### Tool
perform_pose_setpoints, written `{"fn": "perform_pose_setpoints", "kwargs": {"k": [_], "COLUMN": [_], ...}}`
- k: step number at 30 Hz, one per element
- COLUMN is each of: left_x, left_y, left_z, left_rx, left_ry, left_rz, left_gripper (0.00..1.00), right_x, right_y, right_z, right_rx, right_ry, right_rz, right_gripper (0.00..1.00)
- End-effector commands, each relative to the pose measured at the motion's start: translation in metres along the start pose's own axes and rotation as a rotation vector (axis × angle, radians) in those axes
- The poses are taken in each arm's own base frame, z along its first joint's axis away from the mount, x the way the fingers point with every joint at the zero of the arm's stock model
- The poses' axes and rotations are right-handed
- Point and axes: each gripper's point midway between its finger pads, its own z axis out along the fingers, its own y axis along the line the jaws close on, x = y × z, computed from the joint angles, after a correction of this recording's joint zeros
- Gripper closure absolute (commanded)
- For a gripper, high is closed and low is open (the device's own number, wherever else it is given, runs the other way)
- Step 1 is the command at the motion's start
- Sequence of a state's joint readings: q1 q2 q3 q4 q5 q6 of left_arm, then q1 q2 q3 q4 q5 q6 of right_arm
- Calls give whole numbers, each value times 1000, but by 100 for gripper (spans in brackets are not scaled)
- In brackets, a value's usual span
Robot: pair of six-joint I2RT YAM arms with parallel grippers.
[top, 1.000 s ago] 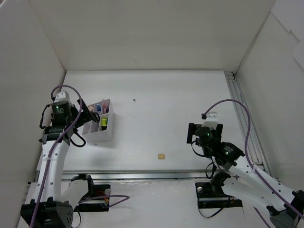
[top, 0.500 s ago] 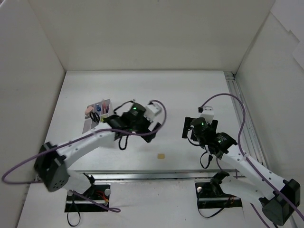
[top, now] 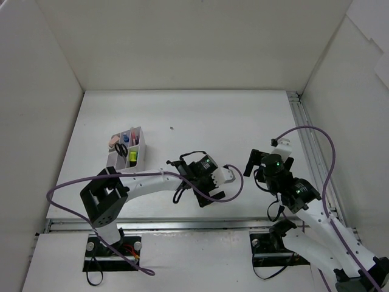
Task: Sort the stationery into containers
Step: Pick up the stationery from the center of the board.
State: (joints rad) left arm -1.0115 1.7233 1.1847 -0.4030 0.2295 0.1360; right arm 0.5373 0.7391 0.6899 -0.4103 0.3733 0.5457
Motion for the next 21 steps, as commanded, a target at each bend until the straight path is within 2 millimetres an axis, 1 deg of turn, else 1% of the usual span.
{"fn": "perform_pose_setpoints", "kwargs": {"k": [1, 4, 6, 7, 10, 14, 17, 18, 20, 21], "left_x": [-24, -18, -15, -15, -9, 5, 15, 19, 19, 20], "left_y": [-17, -24, -24, -28, -25, -19, -17, -18, -18, -18], "left_z": [-5, 3, 9, 10, 18, 28, 33, 35, 34, 34], "left_rx": [35, 41, 39, 46, 34, 2, -13, -14, -18, -21], "left_ry": [-86, -72, -58, -56, -29, 20, 54, 61, 47, 48], "left_rz": [57, 53, 47, 54, 51, 21, 4, -1, -6, -13], "left_gripper": [2, 2, 4, 5, 8, 12, 24, 36, 52, 63], "right_x": [1, 2, 3, 3, 5, 5, 2, 1, 1, 0], "right_y": [-5, -6, -6, -6, -6, -8, -9, -9, -10, -12], "right_z": [1, 2, 2, 2, 3, 2, 1, 1, 1, 3], "right_rx": [18, 24, 21, 23, 21, 24, 26, 30, 38, 48], "right_ry": [1, 8, 15, 16, 25, 23, 12, 10, 8, 8], "right_rz": [-8, -14, -22, -20, -22, -18, -15, -19, -24, -26], "right_gripper": [2, 2, 2, 2, 2, 2, 2, 2, 2, 2]}}
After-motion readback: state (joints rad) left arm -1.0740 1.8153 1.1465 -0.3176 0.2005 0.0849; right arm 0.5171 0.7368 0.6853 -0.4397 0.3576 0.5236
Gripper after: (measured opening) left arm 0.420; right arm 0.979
